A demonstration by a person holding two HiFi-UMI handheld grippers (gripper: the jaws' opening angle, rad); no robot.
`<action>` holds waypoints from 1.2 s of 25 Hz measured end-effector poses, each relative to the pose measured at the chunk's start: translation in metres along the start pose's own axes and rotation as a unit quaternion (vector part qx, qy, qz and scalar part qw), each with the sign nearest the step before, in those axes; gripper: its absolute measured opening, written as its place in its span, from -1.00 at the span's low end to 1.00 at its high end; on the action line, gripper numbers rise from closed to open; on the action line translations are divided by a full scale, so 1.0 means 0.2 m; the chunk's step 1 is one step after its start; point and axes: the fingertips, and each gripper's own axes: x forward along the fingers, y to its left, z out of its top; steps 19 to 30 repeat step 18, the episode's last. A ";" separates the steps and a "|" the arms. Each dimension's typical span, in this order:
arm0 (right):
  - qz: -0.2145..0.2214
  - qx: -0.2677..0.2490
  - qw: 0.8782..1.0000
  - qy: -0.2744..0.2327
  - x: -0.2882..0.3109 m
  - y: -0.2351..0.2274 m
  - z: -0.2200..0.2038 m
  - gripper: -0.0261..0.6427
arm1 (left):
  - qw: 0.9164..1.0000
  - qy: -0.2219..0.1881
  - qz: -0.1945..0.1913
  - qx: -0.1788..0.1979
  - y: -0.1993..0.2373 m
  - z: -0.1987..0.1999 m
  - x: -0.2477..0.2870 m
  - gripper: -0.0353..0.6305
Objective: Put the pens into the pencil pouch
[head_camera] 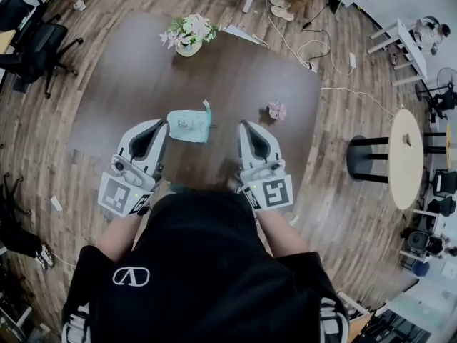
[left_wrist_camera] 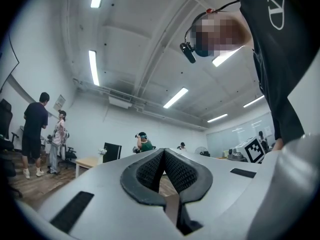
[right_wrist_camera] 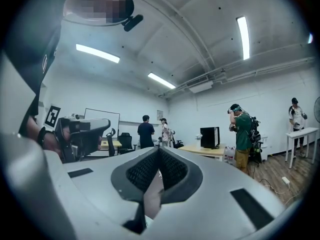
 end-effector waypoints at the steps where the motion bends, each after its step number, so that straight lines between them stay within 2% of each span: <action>1: -0.002 0.002 1.000 0.000 0.00 0.00 0.00 -0.93 | 1.000 0.000 -0.002 0.003 0.00 0.00 0.00 -0.88; 12: -0.012 0.015 1.000 0.007 -0.06 -0.06 -0.02 -0.93 | 1.000 0.013 -0.028 0.002 -0.07 -0.04 0.05 -0.89; 18: -0.018 0.027 0.999 0.022 -0.14 -0.13 -0.05 -0.93 | 0.998 0.032 -0.036 -0.042 -0.16 -0.12 0.08 -0.89; 30: -0.018 0.027 0.999 0.022 -0.14 -0.13 -0.05 -0.93 | 0.998 0.032 -0.036 -0.042 -0.16 -0.12 0.08 -0.89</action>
